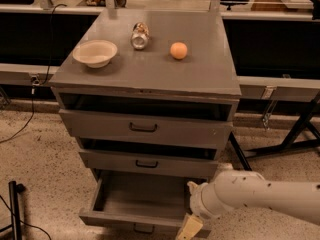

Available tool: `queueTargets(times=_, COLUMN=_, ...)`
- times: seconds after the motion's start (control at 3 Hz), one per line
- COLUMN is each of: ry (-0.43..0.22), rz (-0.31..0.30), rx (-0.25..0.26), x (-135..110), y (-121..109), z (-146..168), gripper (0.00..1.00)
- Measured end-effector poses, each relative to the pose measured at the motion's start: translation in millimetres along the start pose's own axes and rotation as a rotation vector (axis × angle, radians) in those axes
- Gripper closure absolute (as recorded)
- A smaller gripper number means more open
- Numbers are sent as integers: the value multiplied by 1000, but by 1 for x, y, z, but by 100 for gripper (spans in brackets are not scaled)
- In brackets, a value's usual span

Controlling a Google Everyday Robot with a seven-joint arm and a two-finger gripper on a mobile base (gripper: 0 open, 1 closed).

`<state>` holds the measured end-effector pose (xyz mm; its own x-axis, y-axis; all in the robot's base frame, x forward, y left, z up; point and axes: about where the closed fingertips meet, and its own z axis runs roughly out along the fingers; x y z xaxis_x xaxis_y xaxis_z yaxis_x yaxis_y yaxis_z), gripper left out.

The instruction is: Close bottom drawer

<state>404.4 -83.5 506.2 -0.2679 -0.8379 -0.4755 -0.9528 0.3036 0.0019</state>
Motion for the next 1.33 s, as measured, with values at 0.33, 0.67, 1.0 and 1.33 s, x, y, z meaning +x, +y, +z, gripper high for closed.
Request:
queueTargets(times=0.33, ry=-143, rz=8, rx=75, x=14, y=-12, z=34, gripper=0)
queueTargets(times=0.67, ry=-209, rz=16, rx=73, x=38, y=6, z=54, gripper=0)
queueTargets(times=1.0, ry=-208, rz=18, rx=74, x=39, y=5, z=54, gripper=0)
queueTargets(times=1.33, ry=-203, rz=0, rx=40, x=39, y=5, z=69, gripper=0)
